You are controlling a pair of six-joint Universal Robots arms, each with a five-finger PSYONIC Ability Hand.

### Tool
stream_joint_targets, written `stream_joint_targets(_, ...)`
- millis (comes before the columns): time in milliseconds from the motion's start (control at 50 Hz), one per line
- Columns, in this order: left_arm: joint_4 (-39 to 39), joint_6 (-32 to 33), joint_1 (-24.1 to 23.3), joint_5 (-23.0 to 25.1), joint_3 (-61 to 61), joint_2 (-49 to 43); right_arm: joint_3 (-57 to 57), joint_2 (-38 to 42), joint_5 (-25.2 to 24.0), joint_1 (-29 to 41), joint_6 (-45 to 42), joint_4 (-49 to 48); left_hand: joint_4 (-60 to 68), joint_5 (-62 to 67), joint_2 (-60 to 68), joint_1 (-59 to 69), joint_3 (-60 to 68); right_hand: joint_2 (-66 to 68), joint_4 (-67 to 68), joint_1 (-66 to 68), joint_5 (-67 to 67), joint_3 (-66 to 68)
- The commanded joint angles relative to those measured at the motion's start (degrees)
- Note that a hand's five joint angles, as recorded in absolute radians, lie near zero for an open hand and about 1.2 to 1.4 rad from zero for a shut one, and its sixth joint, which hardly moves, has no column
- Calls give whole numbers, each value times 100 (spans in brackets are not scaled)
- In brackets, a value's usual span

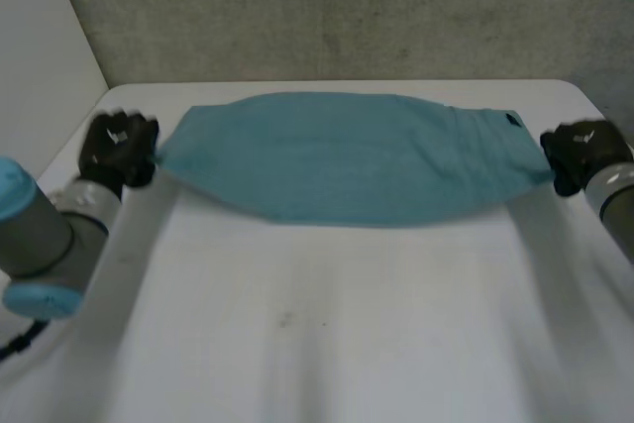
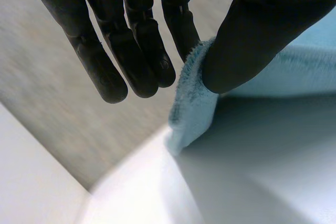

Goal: Fold the laundry

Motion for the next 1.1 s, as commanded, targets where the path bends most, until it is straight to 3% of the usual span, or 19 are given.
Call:
stream_joint_targets(20,-235,267,49,95,-567,21,335,-252,44,-44,-251,243,1126,1533,1101,1434,1144,1222,1162,2388,1289,1180)
stream_joint_targets(160,-1570,601,365,33,-805,935,616,-1122,-96,-517,-952,1305,1126,1533,1101,1434,1144,1222,1162,2388,1289,1180)
stream_joint_targets(300,-4249,970,700,33,-902,2235,932,-1738,-360,-1107,-1938,2308,1126,1533,1101,1434,1144,1222,1162,2388,1289,1180)
stream_joint_targets(320,-4923,1110,770,60,-963,2524,1055,-1921,-421,-1290,-2165,2518,1126,1533,1101,1434,1144,1222,1162,2388,1289,1180)
stream_joint_targets(380,-5596,1357,919,112,-1068,3034,1337,-2248,-553,-1573,-2728,2968,1126,1533,1101,1434,1144,1222,1162,2388,1289,1180)
stream_joint_targets(480,-5256,1437,946,113,-1122,3265,1504,-2337,-738,-1837,-3353,3215,1126,1533,1101,1434,1144,1222,1162,2388,1289,1180)
stream_joint_targets(620,-4185,1445,911,113,-990,2749,1285,-2179,-826,-1828,-3003,2645,1126,1533,1101,1434,1144,1222,1162,2388,1289,1180)
stream_joint_targets(640,-4183,1445,911,113,-990,2747,1163,-1926,-817,-1802,-2793,2365,1126,1533,1101,1434,1144,1222,1162,2388,1289,1180)
stream_joint_targets(680,-3466,1393,658,95,-597,1961,934,-1494,-809,-1723,-2450,1907,1126,1533,1101,1434,1144,1222,1162,2388,1289,1180)
stream_joint_targets(820,-2654,1402,147,25,485,595,-75,-423,-607,-960,-1580,747,1126,1533,1101,1434,1144,1222,1162,2388,1289,1180)
stream_joint_targets(980,-1916,1384,-293,-484,2057,-863,-1297,966,78,-449,-1455,79,1126,1533,1101,1434,1144,1222,1162,2388,1289,1180)
stream_joint_targets(1100,-1625,1489,-364,-722,2824,-1559,-2054,1767,325,-308,-1482,-327,1126,1533,1101,1434,1144,1222,1162,2388,1289,1180)
